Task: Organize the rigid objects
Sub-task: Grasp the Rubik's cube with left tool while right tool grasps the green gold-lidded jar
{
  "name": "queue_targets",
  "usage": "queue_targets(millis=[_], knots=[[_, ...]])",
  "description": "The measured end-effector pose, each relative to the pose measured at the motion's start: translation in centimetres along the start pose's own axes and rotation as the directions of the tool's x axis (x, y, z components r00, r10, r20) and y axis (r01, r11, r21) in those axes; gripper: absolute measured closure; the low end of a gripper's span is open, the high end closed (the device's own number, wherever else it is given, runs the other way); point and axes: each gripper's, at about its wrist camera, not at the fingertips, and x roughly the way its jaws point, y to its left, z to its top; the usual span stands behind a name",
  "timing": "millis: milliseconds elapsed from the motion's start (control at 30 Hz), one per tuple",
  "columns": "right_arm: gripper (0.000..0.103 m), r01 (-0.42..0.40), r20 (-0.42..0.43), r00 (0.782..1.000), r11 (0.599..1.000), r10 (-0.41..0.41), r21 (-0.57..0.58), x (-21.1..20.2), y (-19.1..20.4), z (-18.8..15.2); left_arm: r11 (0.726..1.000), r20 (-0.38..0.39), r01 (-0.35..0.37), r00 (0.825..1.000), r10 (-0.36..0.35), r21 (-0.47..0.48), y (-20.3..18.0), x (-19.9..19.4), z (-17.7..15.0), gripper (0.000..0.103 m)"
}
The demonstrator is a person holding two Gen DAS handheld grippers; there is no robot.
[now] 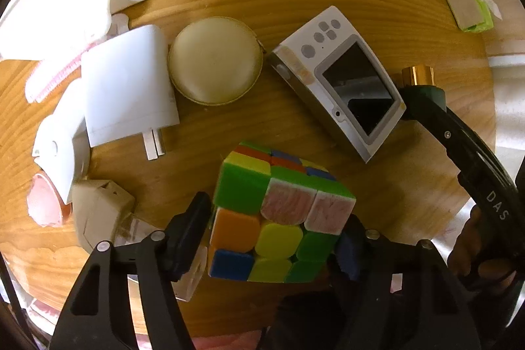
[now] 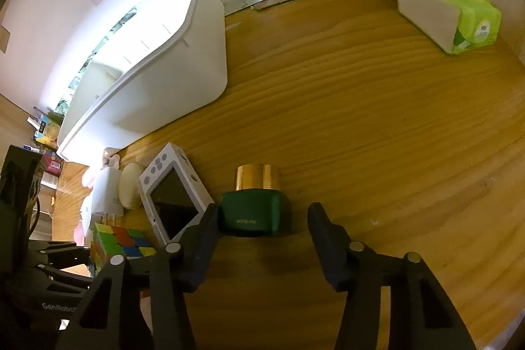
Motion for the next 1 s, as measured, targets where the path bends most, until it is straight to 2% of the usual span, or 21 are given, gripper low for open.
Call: queue_targets(millis=[100,533,700,1000], knots=[[0.058,-0.004,-0.006,1.000,1.000,0.004,-0.010,0.2,0.3,0.1,1.000,-0.003,-0.001,1.000,0.001,-0.004,0.1,0.1,0.4,0.032],[0.059,-0.009,-0.004,1.000,1.000,0.009,-0.001,0.0,0.1,-0.1,0.999,-0.013,-0.016,1.000,0.016,-0.033,1.3,0.1,-1.2,0.033],[0.059,-0.021,0.028,0.999,1.000,0.021,-0.011,-1.0,0.1,-0.4,0.998,-0.010,-0.022,1.000,0.021,-0.053,1.2,1.1,-2.1,0.034],[0.059,-0.031,0.114,0.993,0.996,0.041,-0.081,-4.0,1.0,-0.9,0.996,0.032,-0.030,0.999,0.033,-0.089,2.2,0.5,-4.0,0.034]])
